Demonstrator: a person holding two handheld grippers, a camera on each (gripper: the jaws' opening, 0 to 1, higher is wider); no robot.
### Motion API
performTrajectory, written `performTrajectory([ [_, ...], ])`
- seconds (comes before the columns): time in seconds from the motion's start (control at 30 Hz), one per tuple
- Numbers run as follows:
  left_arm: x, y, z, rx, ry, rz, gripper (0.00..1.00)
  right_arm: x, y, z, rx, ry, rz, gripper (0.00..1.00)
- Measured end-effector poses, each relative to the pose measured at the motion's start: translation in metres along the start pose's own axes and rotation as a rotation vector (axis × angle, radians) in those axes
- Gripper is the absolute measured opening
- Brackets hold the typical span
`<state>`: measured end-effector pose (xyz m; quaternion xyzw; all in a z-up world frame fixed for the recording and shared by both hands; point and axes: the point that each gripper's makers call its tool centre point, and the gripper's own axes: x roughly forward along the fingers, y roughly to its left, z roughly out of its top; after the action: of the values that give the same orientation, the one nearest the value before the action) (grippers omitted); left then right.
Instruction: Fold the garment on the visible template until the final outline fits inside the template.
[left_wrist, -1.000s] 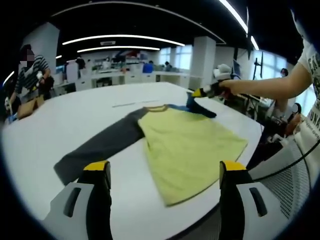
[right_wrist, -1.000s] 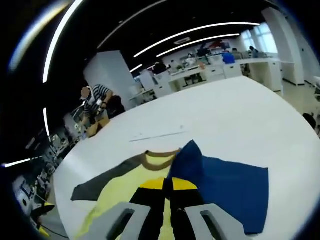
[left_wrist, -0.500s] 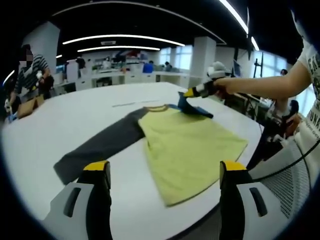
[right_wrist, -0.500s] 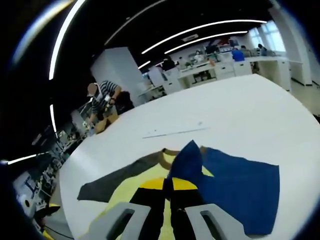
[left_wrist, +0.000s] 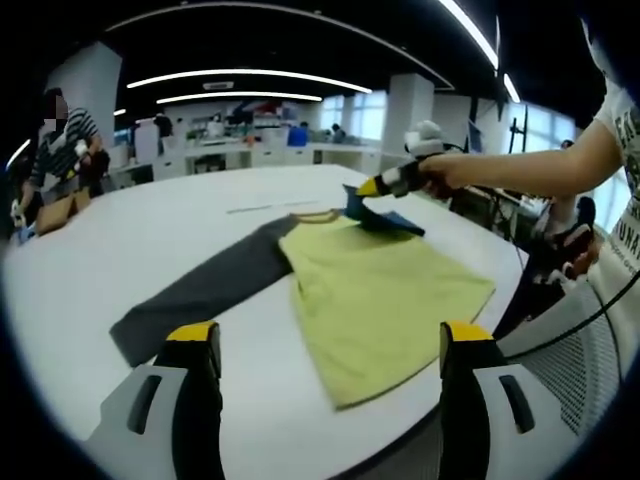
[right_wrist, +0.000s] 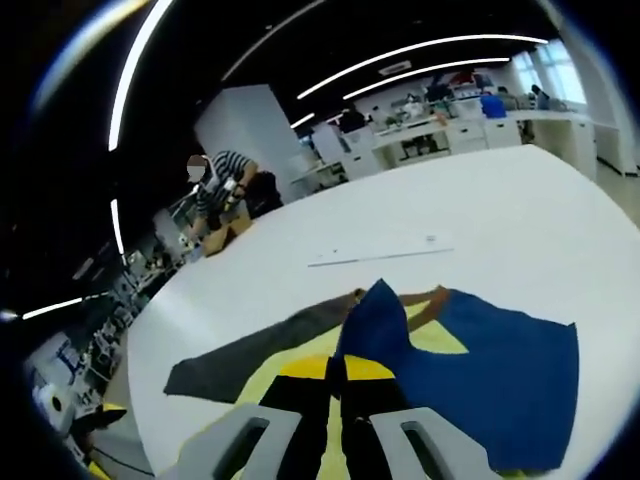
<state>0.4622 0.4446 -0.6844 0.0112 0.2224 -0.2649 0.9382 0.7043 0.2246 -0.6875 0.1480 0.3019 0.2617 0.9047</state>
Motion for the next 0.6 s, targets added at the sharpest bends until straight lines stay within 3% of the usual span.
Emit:
performTrajectory([
  [0.6,-0.002,0.001,-0.003,-0.006,0.001,0.012,0.87,0.015,0.043,-0.006,-0.061,0.026,0.096,0.00],
])
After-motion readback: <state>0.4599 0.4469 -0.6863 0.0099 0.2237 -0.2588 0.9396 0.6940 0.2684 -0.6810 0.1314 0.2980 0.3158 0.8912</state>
